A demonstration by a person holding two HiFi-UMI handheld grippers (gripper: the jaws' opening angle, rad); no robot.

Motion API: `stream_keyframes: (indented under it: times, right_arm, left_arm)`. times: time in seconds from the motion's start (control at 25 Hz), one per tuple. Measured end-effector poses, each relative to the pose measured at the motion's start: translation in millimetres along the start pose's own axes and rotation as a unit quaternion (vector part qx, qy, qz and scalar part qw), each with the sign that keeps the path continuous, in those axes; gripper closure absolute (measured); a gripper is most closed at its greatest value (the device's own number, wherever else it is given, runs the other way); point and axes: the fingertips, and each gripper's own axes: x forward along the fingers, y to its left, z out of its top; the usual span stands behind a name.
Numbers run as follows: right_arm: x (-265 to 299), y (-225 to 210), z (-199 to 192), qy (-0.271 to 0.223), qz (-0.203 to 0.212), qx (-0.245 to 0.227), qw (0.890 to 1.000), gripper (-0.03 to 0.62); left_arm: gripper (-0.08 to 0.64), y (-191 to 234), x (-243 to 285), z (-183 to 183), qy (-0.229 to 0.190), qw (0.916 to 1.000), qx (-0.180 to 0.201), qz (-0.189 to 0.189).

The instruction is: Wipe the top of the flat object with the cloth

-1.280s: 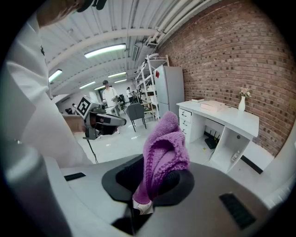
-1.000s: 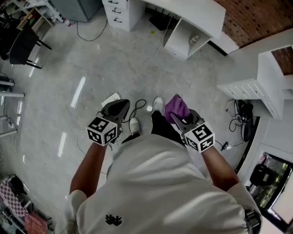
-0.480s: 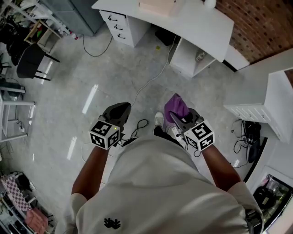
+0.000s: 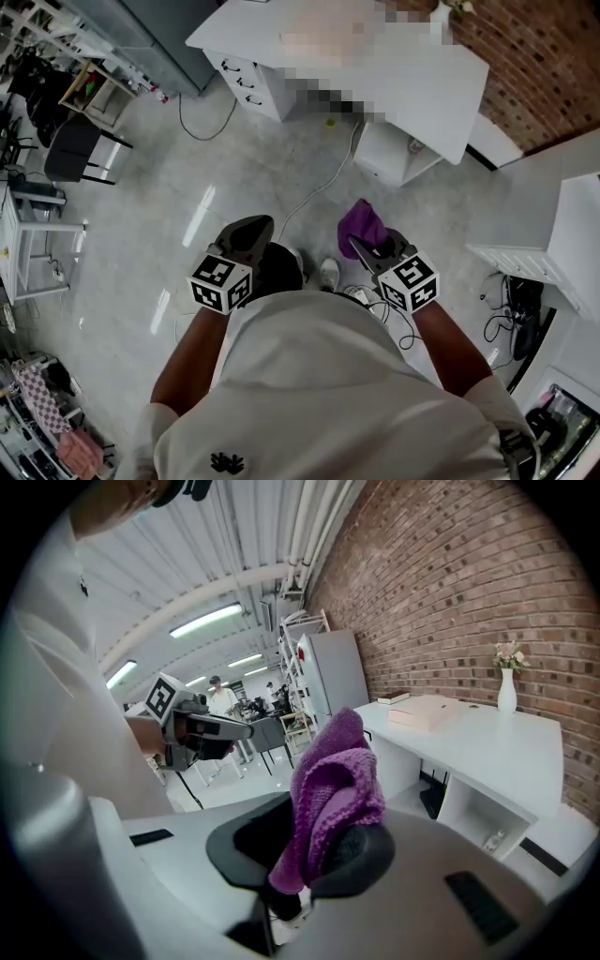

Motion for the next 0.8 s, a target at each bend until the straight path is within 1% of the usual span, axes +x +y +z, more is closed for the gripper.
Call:
stream_keyframes:
  times: [0.16,0.36,0.48,0.56,0.6,0.76,0.8]
  right_arm:
    - [28,-28,23,0.004,-0.01,0.001,1.0,0.515]
    - [79,-77,61,0.019,-0.043,0.005,0.999,0.515]
    - [120,-100,102,0.025,-0.055,0.004,0.998,0.515]
    - [149,-115,135,0.021,-0.061,0.006,0.998,0.515]
    - [165,-123,152,0.02,-0.065,0.007,0.998,0.515]
    - [227,-158,208,0.016,-0.081,0.01,0.997,0.515]
    - [241,-164,219,0.015,-0.083,0.011,0.996,0.515]
  left_arm:
    - [0.534,38,31,20,-0.009,0.9999,-0.01,-0.007]
    - [0.534,109,84,51,-0.011,0.9993,-0.011,-0.033]
    - [0.529,162,108,87,-0.016,0.9988,-0.002,-0.047]
    - [0.467,198,120,111,-0.015,0.9981,0.004,-0.059]
    - [0.459,217,126,122,-0.015,0.9978,0.008,-0.065]
    - [0.462,290,152,160,-0.013,0.9969,0.03,-0.071]
    - [0.48,306,159,167,-0.013,0.9967,0.037,-0.071]
